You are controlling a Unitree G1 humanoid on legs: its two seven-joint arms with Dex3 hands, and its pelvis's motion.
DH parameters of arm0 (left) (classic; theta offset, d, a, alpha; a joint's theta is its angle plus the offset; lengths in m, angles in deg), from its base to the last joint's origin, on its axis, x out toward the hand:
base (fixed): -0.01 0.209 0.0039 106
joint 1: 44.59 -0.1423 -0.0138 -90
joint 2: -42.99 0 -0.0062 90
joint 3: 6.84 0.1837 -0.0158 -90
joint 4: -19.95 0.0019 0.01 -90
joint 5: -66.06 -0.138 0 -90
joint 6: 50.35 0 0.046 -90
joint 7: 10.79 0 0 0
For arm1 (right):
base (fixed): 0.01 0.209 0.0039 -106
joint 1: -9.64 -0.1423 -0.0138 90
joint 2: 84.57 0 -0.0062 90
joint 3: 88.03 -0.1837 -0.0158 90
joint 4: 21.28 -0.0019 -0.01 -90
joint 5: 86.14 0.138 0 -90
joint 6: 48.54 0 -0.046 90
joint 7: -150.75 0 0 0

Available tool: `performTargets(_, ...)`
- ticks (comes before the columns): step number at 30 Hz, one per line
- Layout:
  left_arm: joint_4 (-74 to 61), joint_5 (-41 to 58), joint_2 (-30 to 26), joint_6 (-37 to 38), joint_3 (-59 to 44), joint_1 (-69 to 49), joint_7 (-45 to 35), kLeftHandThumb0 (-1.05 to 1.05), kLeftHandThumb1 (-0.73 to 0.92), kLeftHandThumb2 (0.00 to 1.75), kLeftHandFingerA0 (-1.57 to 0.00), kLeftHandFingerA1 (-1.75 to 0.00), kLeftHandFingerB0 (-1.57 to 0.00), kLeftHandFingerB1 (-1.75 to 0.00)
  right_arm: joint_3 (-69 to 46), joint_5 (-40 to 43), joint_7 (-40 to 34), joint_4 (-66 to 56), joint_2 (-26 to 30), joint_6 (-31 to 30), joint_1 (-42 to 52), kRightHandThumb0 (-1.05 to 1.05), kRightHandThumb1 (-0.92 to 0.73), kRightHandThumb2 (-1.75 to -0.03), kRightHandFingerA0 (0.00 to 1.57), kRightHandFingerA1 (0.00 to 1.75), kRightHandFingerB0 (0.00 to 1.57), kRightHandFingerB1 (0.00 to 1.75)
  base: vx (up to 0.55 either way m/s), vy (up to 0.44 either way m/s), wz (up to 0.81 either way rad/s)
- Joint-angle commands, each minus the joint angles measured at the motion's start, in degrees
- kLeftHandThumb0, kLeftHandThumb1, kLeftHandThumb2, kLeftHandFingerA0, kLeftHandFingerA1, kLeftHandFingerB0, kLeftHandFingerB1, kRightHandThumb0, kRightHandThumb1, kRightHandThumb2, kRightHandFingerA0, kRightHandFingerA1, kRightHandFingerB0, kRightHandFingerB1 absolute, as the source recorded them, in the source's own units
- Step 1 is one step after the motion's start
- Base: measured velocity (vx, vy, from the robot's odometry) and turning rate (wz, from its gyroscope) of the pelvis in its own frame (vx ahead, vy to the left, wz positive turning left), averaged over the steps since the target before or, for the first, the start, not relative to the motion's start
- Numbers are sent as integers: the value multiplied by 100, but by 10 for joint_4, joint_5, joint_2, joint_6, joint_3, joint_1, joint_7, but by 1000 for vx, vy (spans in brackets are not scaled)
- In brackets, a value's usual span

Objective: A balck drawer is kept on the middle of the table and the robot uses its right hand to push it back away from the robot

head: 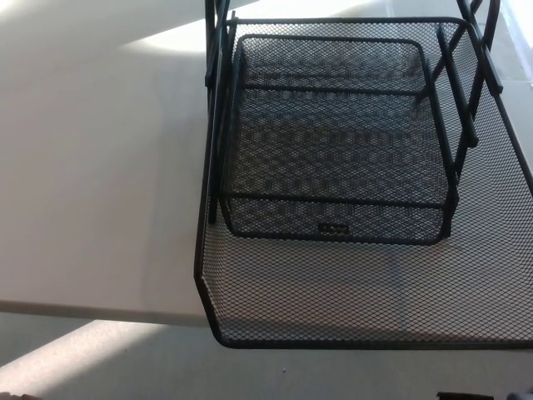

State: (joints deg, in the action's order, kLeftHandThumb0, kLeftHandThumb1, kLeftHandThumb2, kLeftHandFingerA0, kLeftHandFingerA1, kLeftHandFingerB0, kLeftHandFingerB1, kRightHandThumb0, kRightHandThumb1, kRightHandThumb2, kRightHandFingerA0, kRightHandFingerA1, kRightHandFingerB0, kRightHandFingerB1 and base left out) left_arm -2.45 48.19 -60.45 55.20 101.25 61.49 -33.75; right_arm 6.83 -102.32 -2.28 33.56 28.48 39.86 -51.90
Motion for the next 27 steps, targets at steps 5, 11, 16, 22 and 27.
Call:
performTargets(5, 8, -11, -16, 11, 0, 6, -11, -55, 74, 63, -49, -38, -33, -32, -102, 243, 207, -232, 156, -46, -29, -56, -80, -64, 47, 39, 34, 33, 0, 0, 0)
performTargets(11, 7, -10, -16, 14, 0, 5, -13, -55, 75, 63, -49, -38, -34, -33, -64, 290, 238, -223, 186, -78, -104, -55, -76, -64, 48, 42, 34, 34, 0, 0, 0)
performTargets(16, 7, -9, -15, 7, -2, 5, -14, -57, 71, 63, -45, -37, -32, -33, 6, 286, 273, -194, 187, -103, -176, -56, -79, -64, 49, 40, 35, 34, 0, 0, 0)
performTargets(22, 8, -15, -14, 10, 4, 5, -8, -57, 71, 63, -48, -38, -32, -33, 88, 261, 309, -184, 187, -169, -274, -56, -75, -64, 49, 40, 35, 34, 0, 0, 0)
performTargets(27, 7, -13, -12, 9, 2, 6, -8, -56, 71, 63, -47, -38, -33, -33, 142, 250, 330, -166, 173, -198, -343, -54, -76, -64, 49, 41, 34, 34, 0, 0, 0)
